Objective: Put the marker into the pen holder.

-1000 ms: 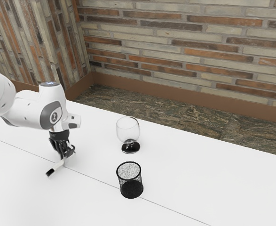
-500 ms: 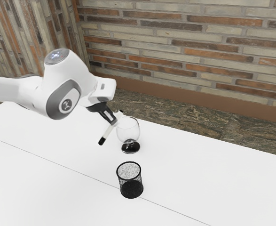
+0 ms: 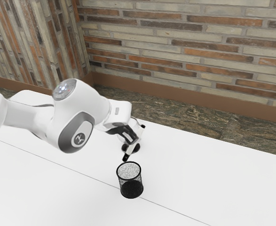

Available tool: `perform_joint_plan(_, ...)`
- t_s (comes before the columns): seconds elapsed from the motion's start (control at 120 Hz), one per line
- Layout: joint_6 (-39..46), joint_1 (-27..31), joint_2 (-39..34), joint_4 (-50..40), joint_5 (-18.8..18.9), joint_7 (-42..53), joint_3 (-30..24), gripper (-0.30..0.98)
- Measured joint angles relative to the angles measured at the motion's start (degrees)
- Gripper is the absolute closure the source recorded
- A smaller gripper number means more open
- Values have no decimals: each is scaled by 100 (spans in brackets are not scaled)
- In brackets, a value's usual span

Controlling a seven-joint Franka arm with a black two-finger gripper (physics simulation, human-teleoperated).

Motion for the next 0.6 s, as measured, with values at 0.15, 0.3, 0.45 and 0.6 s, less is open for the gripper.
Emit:
perform_joint_plan(0.15, 319, -17, -5, -290, -154, 40, -121, 72)
perform_joint_plan(0.3, 530, -12, 68, -387, -272, 76, -262, 72)
perform_joint_plan(0.45, 617, -29, 128, -402, -332, 98, -289, 54)
perform_joint_plan(0.6, 623, -16, 136, -403, -356, 102, -289, 27)
